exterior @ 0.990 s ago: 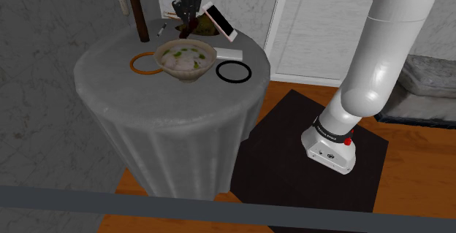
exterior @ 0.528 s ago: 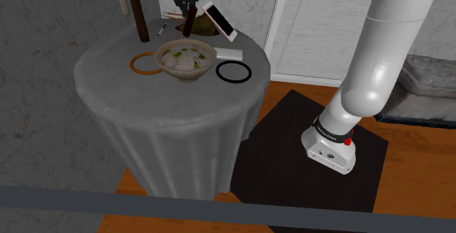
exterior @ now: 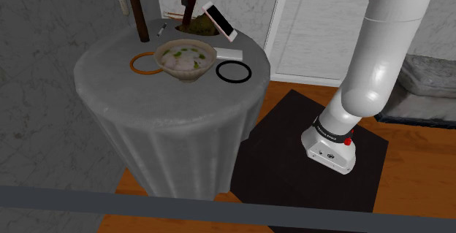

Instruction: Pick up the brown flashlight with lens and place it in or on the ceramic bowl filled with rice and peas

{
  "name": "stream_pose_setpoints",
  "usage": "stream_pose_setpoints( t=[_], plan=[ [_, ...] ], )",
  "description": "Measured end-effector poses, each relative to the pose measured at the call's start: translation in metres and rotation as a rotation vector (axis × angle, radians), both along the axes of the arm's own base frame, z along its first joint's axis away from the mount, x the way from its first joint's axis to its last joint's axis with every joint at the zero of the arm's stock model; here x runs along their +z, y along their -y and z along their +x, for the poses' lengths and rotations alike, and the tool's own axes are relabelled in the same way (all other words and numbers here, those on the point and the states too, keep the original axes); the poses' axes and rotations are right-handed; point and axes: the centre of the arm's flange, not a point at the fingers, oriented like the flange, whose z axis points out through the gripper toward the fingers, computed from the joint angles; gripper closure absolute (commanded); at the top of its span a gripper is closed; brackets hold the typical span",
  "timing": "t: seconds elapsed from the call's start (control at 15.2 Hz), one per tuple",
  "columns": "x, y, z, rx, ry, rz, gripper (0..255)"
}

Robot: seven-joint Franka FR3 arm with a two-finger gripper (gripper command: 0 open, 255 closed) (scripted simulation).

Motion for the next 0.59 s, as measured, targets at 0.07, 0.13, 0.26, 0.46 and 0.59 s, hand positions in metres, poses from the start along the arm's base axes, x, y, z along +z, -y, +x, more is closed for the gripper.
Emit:
stream_pose_setpoints(
  t=[0.07, 0.13, 0.26, 0.46, 0.59],
  plan=[
    [0.006, -0.001, 0.001, 0.0, 0.0, 0.0, 255],
    [0.011, -0.001, 0.0, 0.0, 0.0, 0.0, 255],
    [0.021, 0.0, 0.0, 0.0, 0.0, 0.0, 255],
    [0.031, -0.004, -0.004, 0.0, 0.0, 0.0, 255],
    [0.034, -0.017, -0.02, 0.0, -0.001, 0.0, 255]
  ],
)
